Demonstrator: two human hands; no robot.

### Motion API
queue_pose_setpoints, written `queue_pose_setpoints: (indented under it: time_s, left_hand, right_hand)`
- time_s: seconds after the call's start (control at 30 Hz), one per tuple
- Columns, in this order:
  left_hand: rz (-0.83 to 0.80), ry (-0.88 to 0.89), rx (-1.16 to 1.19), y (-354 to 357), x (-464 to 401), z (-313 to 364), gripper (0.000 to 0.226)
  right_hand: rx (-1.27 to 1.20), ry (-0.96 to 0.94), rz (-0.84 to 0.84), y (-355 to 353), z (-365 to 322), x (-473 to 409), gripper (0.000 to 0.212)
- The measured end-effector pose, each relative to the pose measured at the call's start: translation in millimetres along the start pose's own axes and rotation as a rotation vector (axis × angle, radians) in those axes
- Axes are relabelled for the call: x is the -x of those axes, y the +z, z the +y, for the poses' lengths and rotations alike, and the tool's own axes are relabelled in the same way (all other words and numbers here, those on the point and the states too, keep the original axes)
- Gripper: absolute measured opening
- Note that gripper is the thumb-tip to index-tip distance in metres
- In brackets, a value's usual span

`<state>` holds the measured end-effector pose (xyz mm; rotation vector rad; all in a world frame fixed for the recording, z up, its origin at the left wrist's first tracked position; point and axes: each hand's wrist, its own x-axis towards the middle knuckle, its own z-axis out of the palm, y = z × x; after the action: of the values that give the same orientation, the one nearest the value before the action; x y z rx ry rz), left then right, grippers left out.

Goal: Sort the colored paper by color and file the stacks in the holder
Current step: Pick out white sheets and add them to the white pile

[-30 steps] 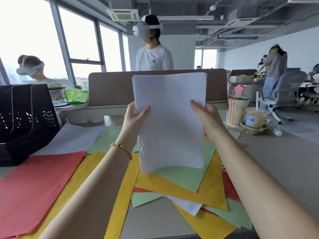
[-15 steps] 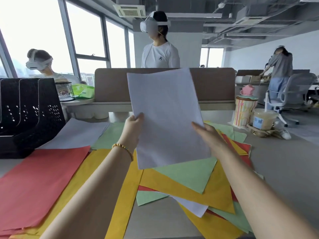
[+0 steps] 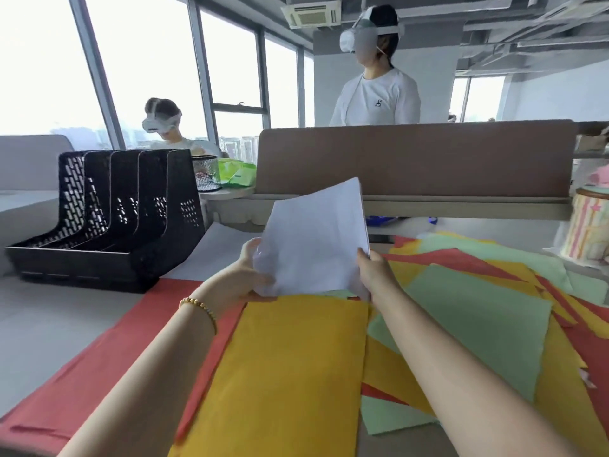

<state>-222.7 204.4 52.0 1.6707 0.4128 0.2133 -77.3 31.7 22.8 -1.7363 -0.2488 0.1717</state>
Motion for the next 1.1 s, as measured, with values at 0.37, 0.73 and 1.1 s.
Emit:
queue_pose_setpoints:
  time_s: [0.37, 0.73, 1.1]
  left_hand:
    - [0.493, -0.037, -0.372, -108, -56, -33, 0.048]
    - [0.56, -0.04, -0.797, -136, -116, -71, 0.055]
    - [0.565, -0.225, -1.322, -149, -124, -73, 0.023]
  right_hand:
    - [0.033, 0.019, -0.312, 137, -12, -39, 0.062]
    - [0.401, -0.116, -0.407, 192, 7, -68, 0.044]
    - [0.962, -0.406, -0.345, 199, 19, -66, 0.028]
